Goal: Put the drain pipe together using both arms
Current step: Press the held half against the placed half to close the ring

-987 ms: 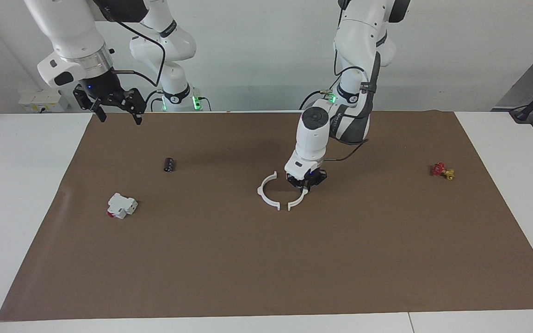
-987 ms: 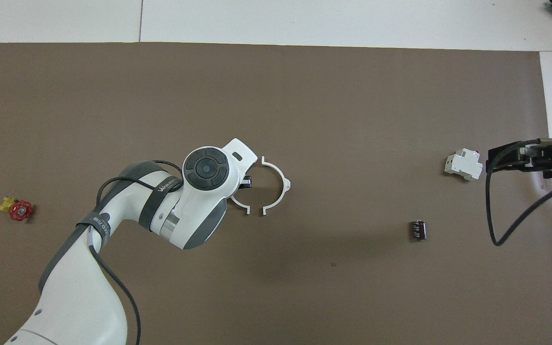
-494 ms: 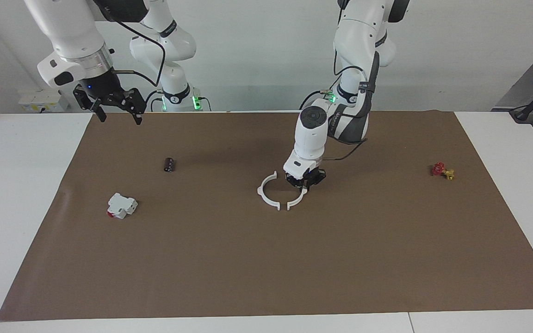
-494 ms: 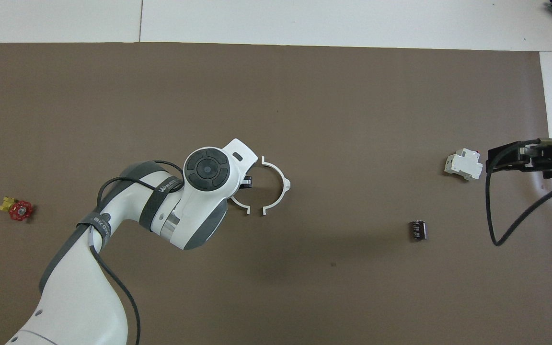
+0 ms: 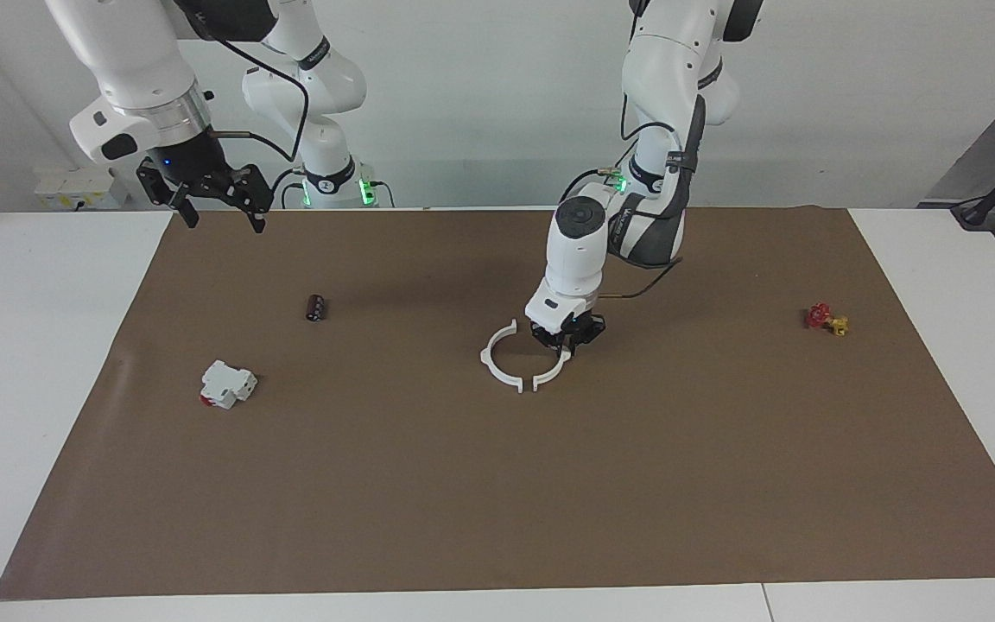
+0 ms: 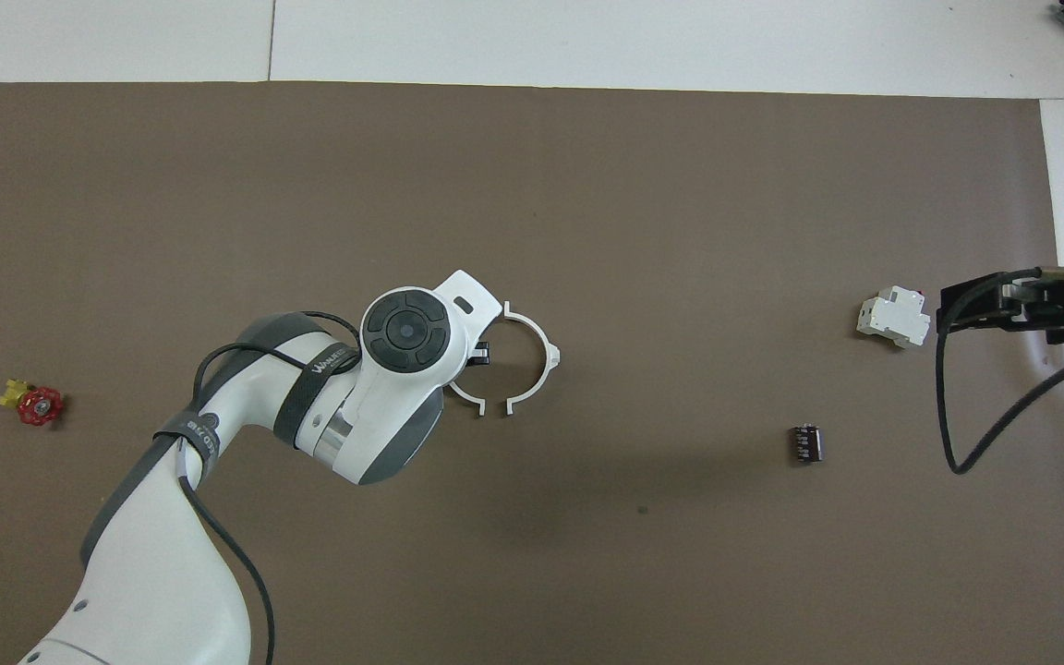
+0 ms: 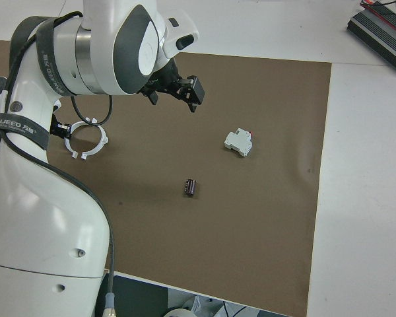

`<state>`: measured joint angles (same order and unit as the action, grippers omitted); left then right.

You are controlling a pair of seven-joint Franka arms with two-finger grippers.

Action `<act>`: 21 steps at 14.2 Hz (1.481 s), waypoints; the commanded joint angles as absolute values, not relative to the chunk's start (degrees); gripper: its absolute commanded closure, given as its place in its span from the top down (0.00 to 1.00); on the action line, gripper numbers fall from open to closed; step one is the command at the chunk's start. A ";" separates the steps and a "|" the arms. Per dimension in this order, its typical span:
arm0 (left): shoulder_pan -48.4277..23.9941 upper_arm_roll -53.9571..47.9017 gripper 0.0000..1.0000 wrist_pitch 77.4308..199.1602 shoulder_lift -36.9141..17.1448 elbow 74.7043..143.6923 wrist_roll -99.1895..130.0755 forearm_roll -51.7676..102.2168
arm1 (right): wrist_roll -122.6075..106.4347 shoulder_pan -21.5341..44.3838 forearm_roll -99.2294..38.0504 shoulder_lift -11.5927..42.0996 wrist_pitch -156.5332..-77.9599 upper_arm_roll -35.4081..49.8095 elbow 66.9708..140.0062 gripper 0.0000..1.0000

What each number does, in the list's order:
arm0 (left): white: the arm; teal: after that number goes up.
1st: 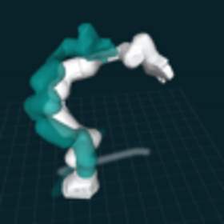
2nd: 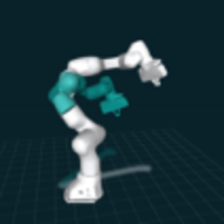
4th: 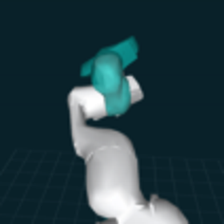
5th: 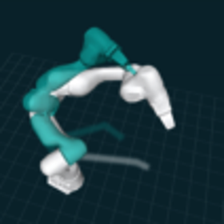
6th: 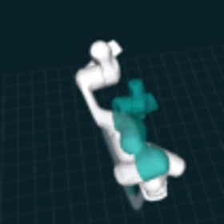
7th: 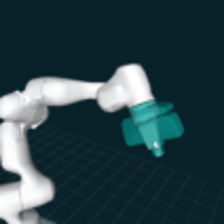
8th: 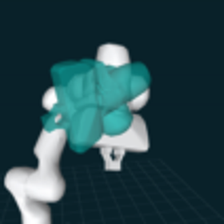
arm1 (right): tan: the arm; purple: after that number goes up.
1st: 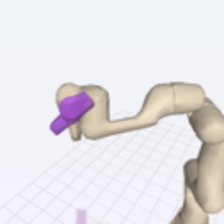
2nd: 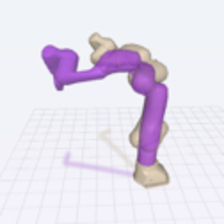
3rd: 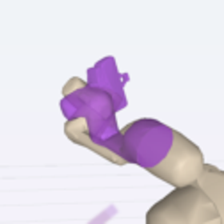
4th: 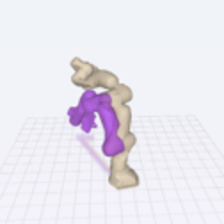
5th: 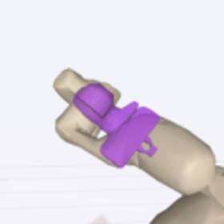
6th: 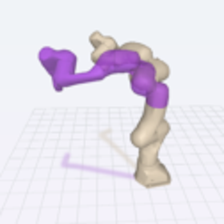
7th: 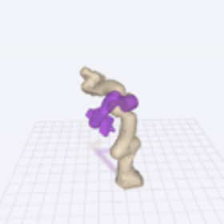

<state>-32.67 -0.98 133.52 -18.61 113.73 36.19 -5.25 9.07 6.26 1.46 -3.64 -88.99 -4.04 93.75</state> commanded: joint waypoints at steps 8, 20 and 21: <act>-35.51 -0.35 0.00 134.38 -18.11 115.22 42.80 -5.98 | 7.21 5.54 1.32 -4.39 -88.33 -3.60 94.04 1.00; -36.30 -0.44 0.00 134.29 -18.11 115.05 42.54 -7.03 | 7.21 5.54 1.23 -4.39 -88.33 -3.60 94.04 1.00; -36.12 -0.44 0.00 134.30 -18.11 114.87 42.45 -7.03 | 7.21 5.54 1.23 -4.39 -88.33 -3.60 94.04 1.00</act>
